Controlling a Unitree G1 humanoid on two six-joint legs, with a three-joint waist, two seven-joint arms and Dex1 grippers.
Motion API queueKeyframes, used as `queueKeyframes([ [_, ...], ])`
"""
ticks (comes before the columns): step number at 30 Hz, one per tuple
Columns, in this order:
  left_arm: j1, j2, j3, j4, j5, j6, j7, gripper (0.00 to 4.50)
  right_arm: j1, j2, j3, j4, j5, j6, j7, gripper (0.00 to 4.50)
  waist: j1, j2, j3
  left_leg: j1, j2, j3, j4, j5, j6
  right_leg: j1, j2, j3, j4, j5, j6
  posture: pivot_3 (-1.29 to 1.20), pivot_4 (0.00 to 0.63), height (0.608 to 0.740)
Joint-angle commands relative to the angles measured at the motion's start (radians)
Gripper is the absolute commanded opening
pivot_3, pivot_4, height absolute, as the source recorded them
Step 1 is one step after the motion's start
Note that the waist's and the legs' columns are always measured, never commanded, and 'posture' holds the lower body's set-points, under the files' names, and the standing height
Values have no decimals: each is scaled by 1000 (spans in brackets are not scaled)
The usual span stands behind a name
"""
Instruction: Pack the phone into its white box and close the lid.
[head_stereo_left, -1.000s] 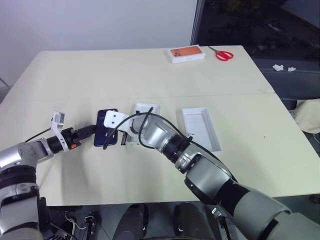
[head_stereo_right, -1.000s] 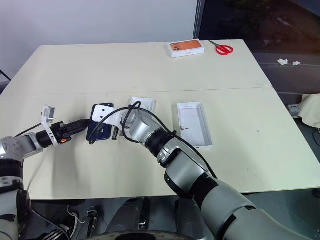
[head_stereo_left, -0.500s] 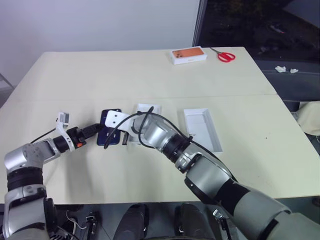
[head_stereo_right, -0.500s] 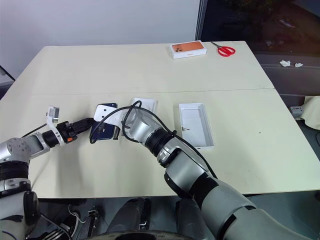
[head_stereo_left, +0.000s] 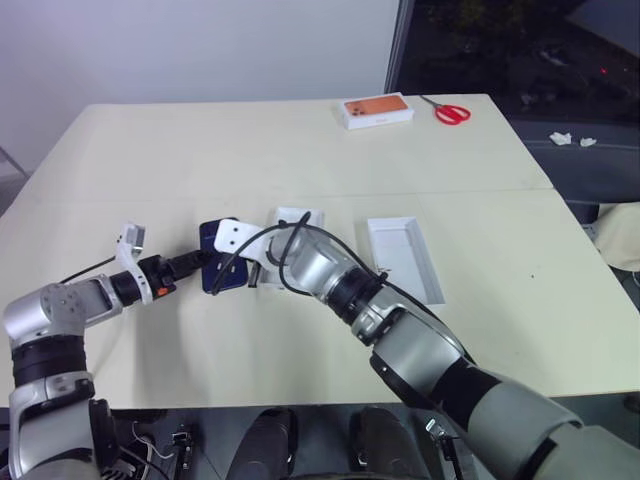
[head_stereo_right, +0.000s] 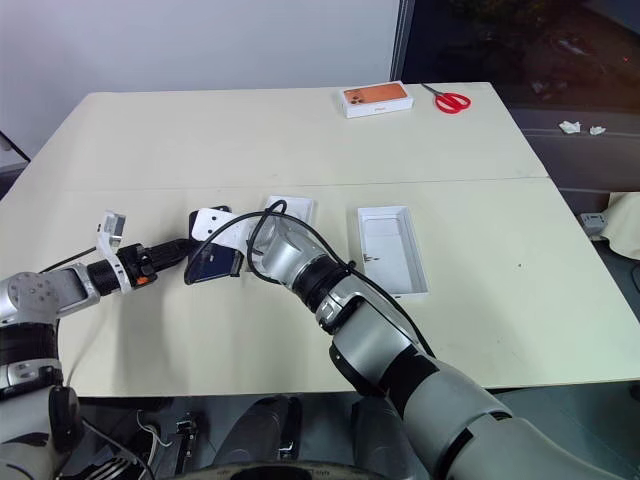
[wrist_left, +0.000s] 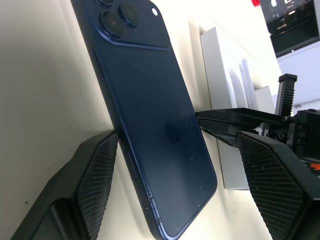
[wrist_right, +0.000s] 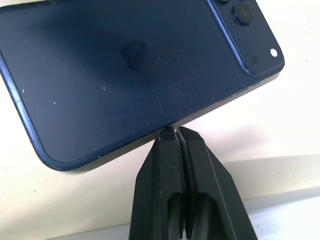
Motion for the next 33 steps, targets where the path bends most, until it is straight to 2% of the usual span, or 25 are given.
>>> queueKeyframes([
  [1, -3, -47, -72, 15, -1, 74, 42, 3952, 9, 46, 13, -13, 10, -44, 14, 77, 0, 0, 0, 0, 0, 0, 0, 0, 0, 0, 0, 0, 0, 0, 0, 0, 150, 740],
  [5, -19, -14, -41, -11, 9, 134, 118, 3952, 9, 46, 8, -15, 7, -46, 19, 77, -3, 0, 0, 2, 0, 0, -1, 0, 0, 1, 0, 0, 0, 0, 0, 0, 150, 740],
  [9, -15, 21, -78, -85, 1, 201, 141, 3952, 5, 49, 7, -13, 8, -49, 20, 77, -11, 0, 0, 2, 0, 0, -1, 0, 0, 0, 0, 1, 0, 0, 0, 0, 150, 740],
  [11, -49, 1, -28, -74, -6, 233, 190, 3952, 5, 51, 7, -10, 9, -53, 19, 77, -14, 0, 0, 1, 0, 0, -2, 0, 0, 0, 0, 1, 0, 0, 0, 0, 150, 740],
  [18, -64, -121, 6, -10, -6, 214, 254, 3952, 2, 55, 6, -1, 8, -64, 15, 77, -2, 0, -1, 4, 0, 0, -3, 0, -1, 3, 0, 0, 0, 0, 0, 0, 150, 740],
  [22, -103, -171, 74, 4, -29, 228, 285, 3952, 7, 48, 8, -4, 5, -62, 17, 77, 5, -1, -1, 5, -1, 0, -3, 0, 0, 5, -1, 0, -1, 0, 0, 0, 150, 740],
  [28, -79, -139, 54, -28, -29, 229, 266, 3952, 9, 46, 8, -11, 6, -57, 16, 77, -3, -1, -1, 5, -2, 0, -4, 0, -1, 3, -1, 0, -1, 0, 0, 0, 150, 740],
  [31, -56, -116, 85, -20, -45, 225, 248, 3952, 12, 42, 11, -12, 8, -61, 16, 77, -9, -1, -1, 5, -2, 0, -6, 1, -1, 2, -1, 1, -1, 0, 0, 0, 150, 740],
  [33, -39, -107, 93, -18, -52, 216, 242, 3412, 13, 38, 13, -9, 7, -66, 14, 0, -14, -1, -1, 5, -2, 0, -7, 1, -1, 2, -1, 1, -1, 0, 0, 0, 150, 740],
])
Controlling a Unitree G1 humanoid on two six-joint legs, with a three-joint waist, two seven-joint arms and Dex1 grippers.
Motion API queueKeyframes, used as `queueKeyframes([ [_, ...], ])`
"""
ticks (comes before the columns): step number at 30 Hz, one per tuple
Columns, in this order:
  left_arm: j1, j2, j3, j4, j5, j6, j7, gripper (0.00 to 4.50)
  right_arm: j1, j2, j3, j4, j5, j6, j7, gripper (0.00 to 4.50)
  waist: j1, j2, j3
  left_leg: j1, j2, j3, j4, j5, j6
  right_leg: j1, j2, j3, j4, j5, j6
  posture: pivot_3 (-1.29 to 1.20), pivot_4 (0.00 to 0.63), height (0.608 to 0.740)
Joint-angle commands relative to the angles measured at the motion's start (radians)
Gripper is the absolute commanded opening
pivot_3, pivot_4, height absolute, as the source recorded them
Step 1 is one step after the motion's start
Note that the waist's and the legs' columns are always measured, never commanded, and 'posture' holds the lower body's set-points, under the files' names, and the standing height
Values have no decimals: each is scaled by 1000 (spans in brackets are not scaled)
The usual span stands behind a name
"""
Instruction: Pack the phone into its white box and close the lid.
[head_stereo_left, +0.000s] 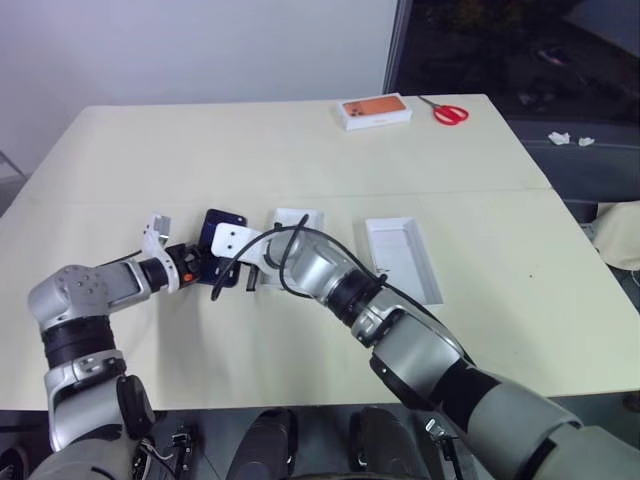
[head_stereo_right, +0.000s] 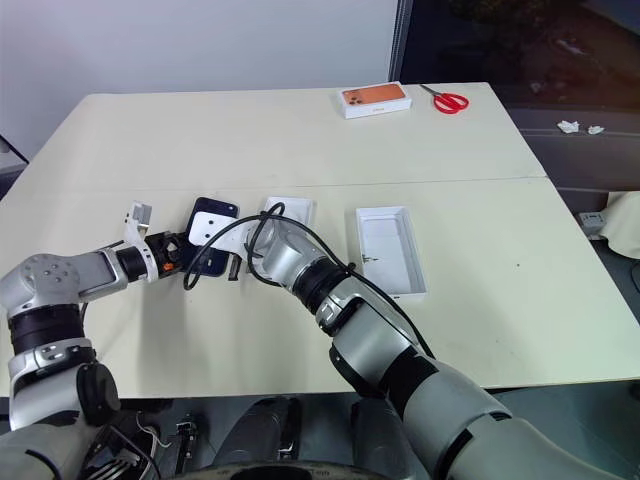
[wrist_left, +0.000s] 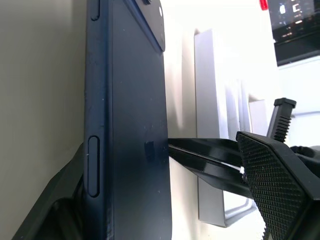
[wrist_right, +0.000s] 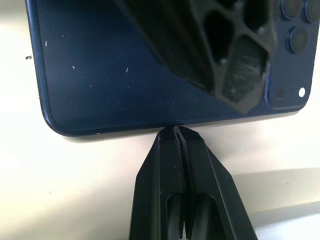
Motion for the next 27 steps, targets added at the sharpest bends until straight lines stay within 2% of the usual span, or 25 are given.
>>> queueKeyframes([
  [1, 52, 5, -7, 34, -11, 21, -5, 3115, 8, 35, 8, -20, 1, -13, 0, 0, -9, 0, 0, 0, 0, 0, -1, 0, 0, 0, 0, 0, 0, 0, 0, 0, 150, 740],
  [2, 59, 6, -4, 34, -16, 20, -8, 2460, 8, 34, 9, -19, 0, -14, 0, 0, -12, 0, 0, 0, 0, 0, -2, 0, -1, -1, 0, 0, 0, 0, 0, 0, 150, 740],
  [4, 72, 6, -2, 32, -24, 17, -10, 1599, 8, 32, 10, -19, 0, -16, 0, 0, -16, 0, 0, 0, 0, 0, -3, 1, -1, -1, 0, 0, 0, 0, 0, 0, 150, 740],
  [13, 110, 0, 6, 36, -49, 7, -1, 1599, 9, 28, 16, -21, -3, -22, 1, 0, -18, -1, 0, 0, 0, 0, -4, 1, -2, -2, 0, 1, -1, 0, 0, 0, 150, 740],
  [16, 114, -6, 11, 47, -52, -5, 7, 777, 11, 28, 20, -23, -5, -23, 1, 0, -17, -1, 0, 0, 0, 0, -4, 1, -2, -2, 0, 1, -1, 0, 0, 0, 150, 740],
  [18, 114, -7, 13, 52, -59, -5, 9, 14, 12, 28, 20, -25, -6, -23, 2, 0, -18, -2, -1, 1, 1, 0, -4, 1, -2, -1, 0, 0, -1, 0, 0, 0, 150, 740],
  [27, 125, -9, 50, 99, -101, 0, -3, 14, 19, 17, -3, -54, 20, -37, 18, 0, -17, -2, -1, 4, 1, 0, -5, 1, -2, 1, 1, 1, -1, 0, 0, 0, 150, 740],
])
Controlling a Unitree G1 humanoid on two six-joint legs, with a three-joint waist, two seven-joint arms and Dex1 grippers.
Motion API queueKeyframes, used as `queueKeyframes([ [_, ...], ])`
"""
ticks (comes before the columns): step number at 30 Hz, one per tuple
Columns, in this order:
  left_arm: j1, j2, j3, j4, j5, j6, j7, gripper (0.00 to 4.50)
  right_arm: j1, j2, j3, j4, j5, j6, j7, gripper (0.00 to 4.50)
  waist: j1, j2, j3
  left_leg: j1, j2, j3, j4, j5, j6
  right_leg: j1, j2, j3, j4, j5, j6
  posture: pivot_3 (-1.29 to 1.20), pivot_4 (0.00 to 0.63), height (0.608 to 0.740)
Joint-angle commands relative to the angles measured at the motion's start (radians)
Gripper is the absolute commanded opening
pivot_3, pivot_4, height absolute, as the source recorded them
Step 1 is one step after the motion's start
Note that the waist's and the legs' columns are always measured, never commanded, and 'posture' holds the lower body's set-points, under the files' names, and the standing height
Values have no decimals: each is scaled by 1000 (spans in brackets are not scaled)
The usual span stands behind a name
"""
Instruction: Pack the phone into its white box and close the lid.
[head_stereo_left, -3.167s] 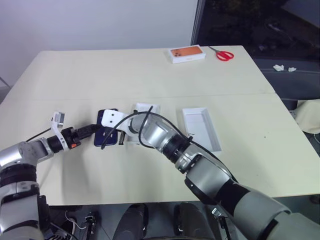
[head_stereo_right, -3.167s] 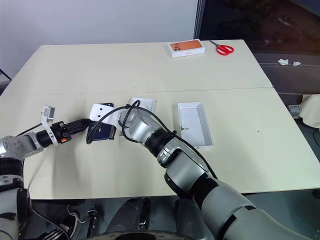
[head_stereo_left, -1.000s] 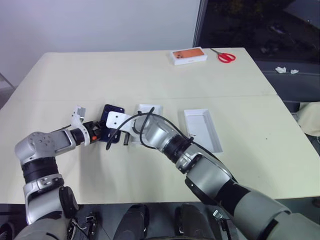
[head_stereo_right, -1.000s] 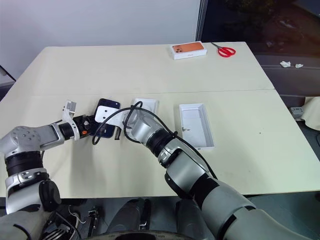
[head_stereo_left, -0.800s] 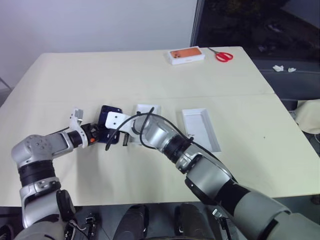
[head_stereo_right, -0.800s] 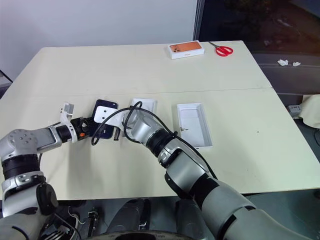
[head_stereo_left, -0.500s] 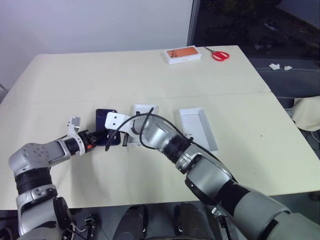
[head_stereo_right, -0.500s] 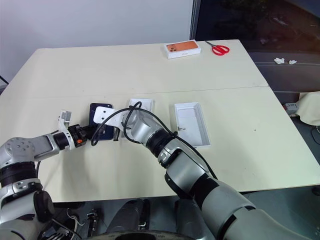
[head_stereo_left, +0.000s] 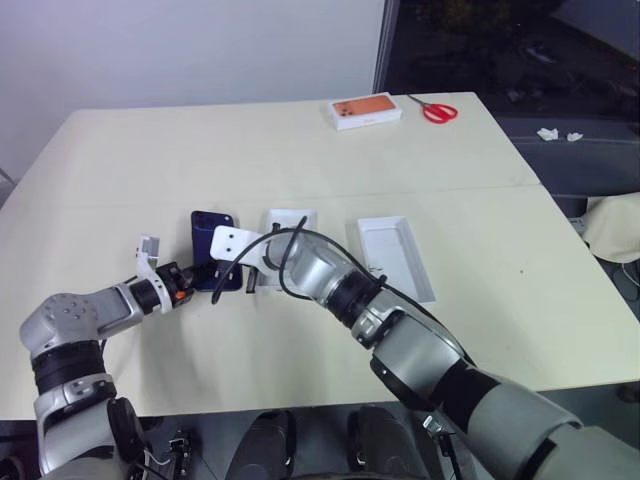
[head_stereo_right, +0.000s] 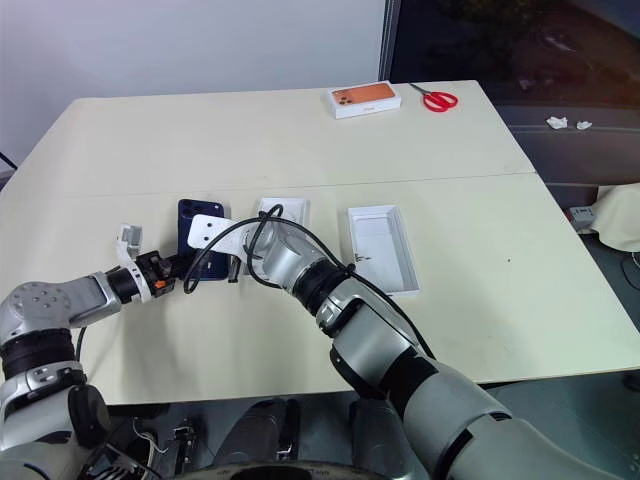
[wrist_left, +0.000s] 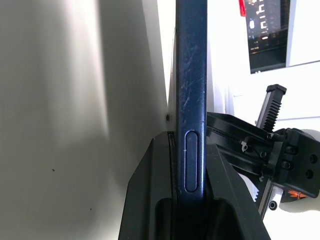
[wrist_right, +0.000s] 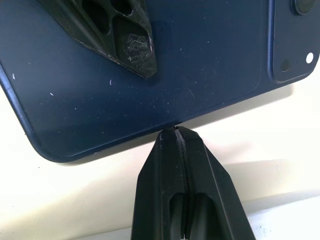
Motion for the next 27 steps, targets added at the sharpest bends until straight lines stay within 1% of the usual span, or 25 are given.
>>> queueKeyframes([
  [1, 35, -8, 17, 58, -3, 15, 18, 14, 18, 18, -34, -74, 46, -27, 36, 0, -1, 0, 0, 0, 0, 0, 0, 0, 0, 0, 0, 0, 0, 0, 0, 0, 150, 740],
  [10, 58, -3, 113, 66, -109, 39, -19, 14, 61, -22, -211, -273, 229, -22, 115, 0, -12, 0, 0, -1, 2, 1, -3, 0, -1, -1, 2, 1, 0, 0, 0, 0, 150, 740],
  [13, 73, 11, 130, 59, -140, 39, -49, 14, 85, -35, -300, -378, 352, 106, 181, 0, -11, 0, 1, -1, 2, 1, -2, 0, -1, -1, 2, 1, -1, 0, 0, 0, 150, 740],
  [15, 72, 23, 169, 75, -175, 51, -58, 14, 114, -54, -353, -487, 436, 178, 213, 0, -10, -1, 1, -1, 2, 1, -2, 0, -1, -1, 2, 1, -1, 0, 0, 0, 150, 740],
  [18, 70, 36, 214, 83, -220, 53, -63, 14, 162, -107, -385, -624, 512, 286, 233, 0, -8, -1, 1, -6, 2, 1, -1, 0, -1, -2, 2, 1, -1, 0, 0, 0, 150, 740],
  [20, 75, 25, 236, 54, -254, 49, -66, 0, 191, -146, -386, -682, 536, 328, 234, 516, -7, -1, 1, -9, 3, 1, -1, 1, -1, -6, 2, 1, 0, 0, 0, 0, 150, 740],
  [21, 82, 30, 229, 45, -260, 62, -75, 0, 210, -177, -368, -716, 536, 331, 243, 795, -7, -1, 1, -11, 3, 1, -1, 1, -1, -8, 2, 1, 0, 0, 0, 0, 150, 740],
  [22, 90, 35, 219, 31, -264, 64, -84, 0, 227, -206, -349, -751, 536, 337, 254, 1242, -5, -1, 1, -12, 3, 1, -1, 1, -1, -9, 2, 1, 0, 0, 0, 0, 150, 740],
  [24, 97, 44, 204, 19, -268, 68, -92, 0, 265, -290, -265, -821, 491, 298, 282, 2140, -3, -1, 1, -14, 3, 1, -1, 1, -2, -10, 2, 1, 0, 0, 0, 0, 150, 740],
  [27, 104, 57, 183, 3, -265, 56, -107, 0, 308, -385, -148, -886, 461, 283, 334, 3638, -1, -3, 2, -14, 3, 1, -1, 1, -2, -11, 2, 1, 0, 0, 0, 0, 150, 740],
])
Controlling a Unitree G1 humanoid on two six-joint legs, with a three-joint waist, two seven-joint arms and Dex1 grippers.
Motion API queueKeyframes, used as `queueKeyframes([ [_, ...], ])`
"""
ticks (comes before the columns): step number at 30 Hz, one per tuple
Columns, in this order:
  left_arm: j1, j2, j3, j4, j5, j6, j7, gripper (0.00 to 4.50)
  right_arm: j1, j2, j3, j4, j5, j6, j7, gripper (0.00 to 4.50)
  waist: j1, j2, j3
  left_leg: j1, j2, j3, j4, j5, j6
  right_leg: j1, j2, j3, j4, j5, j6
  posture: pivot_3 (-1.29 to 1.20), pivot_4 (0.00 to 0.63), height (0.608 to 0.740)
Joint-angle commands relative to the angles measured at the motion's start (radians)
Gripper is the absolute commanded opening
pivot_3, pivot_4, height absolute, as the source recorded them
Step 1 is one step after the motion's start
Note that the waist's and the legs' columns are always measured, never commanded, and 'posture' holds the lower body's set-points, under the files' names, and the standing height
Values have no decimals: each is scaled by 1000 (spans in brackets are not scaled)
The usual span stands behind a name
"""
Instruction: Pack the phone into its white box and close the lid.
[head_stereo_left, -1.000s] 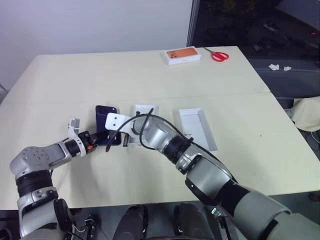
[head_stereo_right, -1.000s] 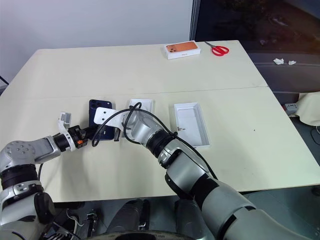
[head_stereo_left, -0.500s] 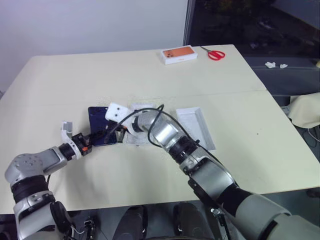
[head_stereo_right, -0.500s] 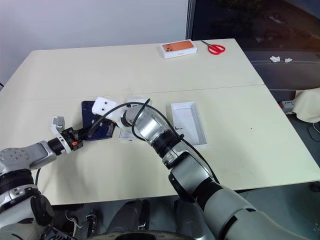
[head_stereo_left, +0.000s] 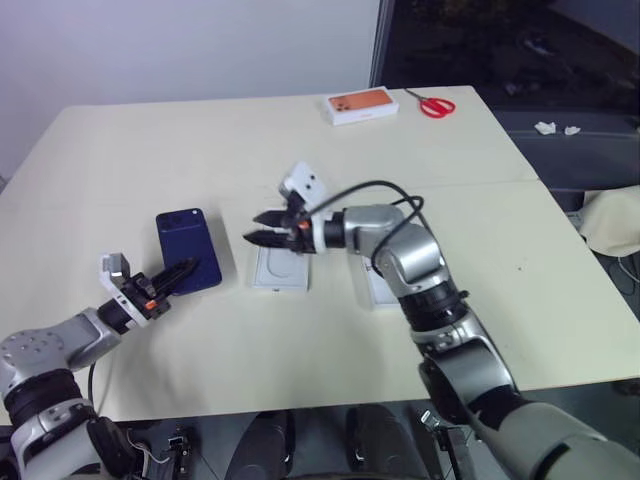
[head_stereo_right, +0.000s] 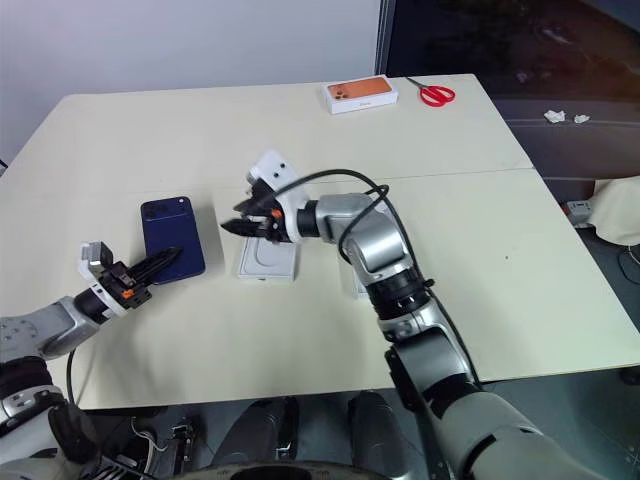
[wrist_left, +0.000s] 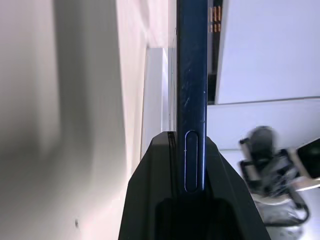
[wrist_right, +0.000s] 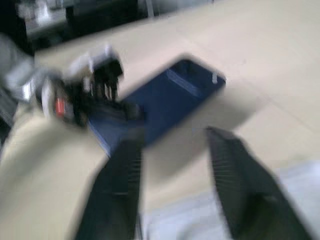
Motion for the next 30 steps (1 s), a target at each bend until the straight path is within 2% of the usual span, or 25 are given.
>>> queueKeyframes([
  [1, -11, 32, 0, -49, -38, -14, -36, 0, 31, -51, 118, -95, -21, -24, 53, 4111, -1, -1, 0, 0, 0, 0, 0, 0, 0, 0, 0, 0, 0, 0, 0, 0, 150, 740],
  [7, -29, 48, -9, -45, -31, -26, -37, 0, 53, -46, 213, -34, -84, -63, 3, 4111, 1, -2, 1, 0, 1, 0, 0, 1, -1, 0, 1, 0, 1, 0, 0, 0, 150, 740],
  [14, -15, 40, -26, -63, -36, -35, -31, 0, 30, -46, 239, 47, -128, -102, -11, 4111, 2, -4, 2, 0, 1, 0, 1, 1, -1, 0, 1, -1, 0, 0, 0, 0, 150, 740],
  [17, -7, 28, -30, -84, -41, -34, -23, 0, 34, -65, 244, 63, -143, -119, 0, 3351, 2, -5, 2, 0, 1, 0, 0, 1, -1, 0, 1, -1, 0, 0, 0, 0, 150, 740],
  [21, -5, 24, -31, -95, -43, -31, -22, 0, 38, -69, 245, 60, -148, -119, 13, 1369, 1, -6, 3, 0, 1, 0, 0, 1, -1, 0, 1, -1, 0, 0, 0, 0, 150, 740],
  [30, -14, 23, -36, -95, -47, -20, -12, 0, 35, -67, 246, 71, -161, -133, 24, 1369, 1, -6, 2, 0, 1, 0, 1, 1, -1, 0, 1, -1, 0, 0, 0, 0, 150, 740],
])
